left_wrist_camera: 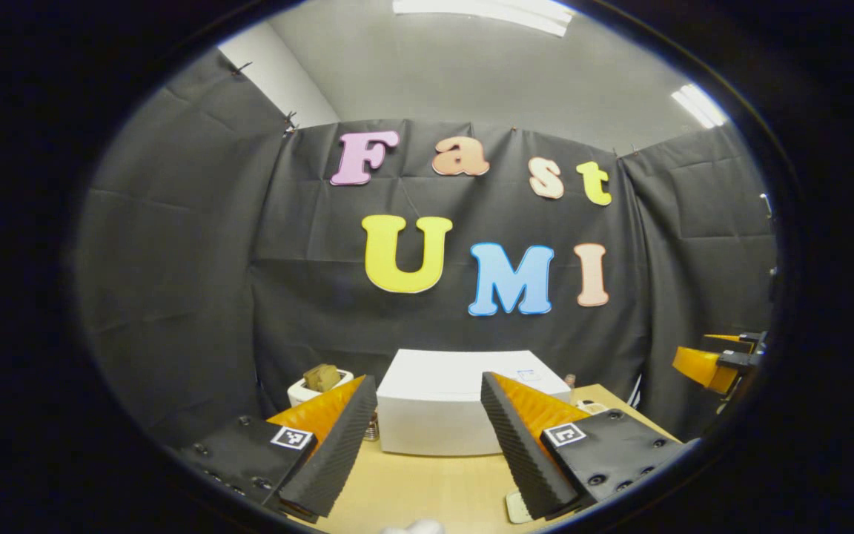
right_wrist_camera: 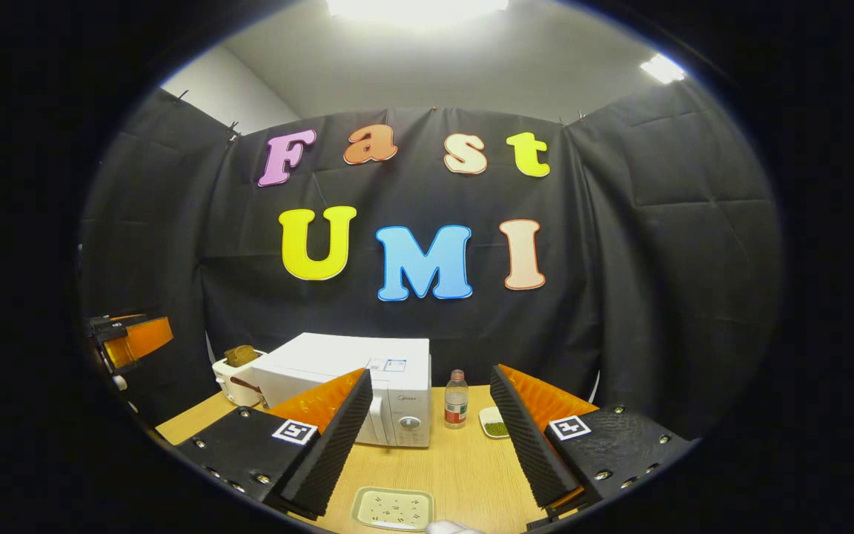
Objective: Open the microwave oven with the left hand, put the food in, and close the microwave oven.
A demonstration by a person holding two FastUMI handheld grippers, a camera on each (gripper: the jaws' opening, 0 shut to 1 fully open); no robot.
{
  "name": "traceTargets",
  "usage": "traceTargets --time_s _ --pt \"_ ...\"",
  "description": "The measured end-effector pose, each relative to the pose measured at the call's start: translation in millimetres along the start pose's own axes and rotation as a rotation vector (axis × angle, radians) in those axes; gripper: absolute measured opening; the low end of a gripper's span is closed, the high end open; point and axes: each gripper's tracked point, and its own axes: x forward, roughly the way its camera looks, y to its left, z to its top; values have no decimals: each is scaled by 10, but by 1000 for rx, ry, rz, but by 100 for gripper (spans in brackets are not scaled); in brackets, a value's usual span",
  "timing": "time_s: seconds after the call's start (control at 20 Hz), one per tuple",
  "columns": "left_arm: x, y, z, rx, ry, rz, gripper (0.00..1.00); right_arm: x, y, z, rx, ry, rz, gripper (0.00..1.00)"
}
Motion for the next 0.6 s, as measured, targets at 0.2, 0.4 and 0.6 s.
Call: traceTargets --time_s 0.2,0.4,0.6 --pt "-45 -62 69 14 -11 -6 98 -75 -40 35 5 -12 -6 98" --pt "-82 -172 91 26 -13 -18 97 -112 -74 61 14 -16 -10 98" --pt "-100 -277 130 43 -20 -39 97 -231 -143 157 32 -12 -25 98"
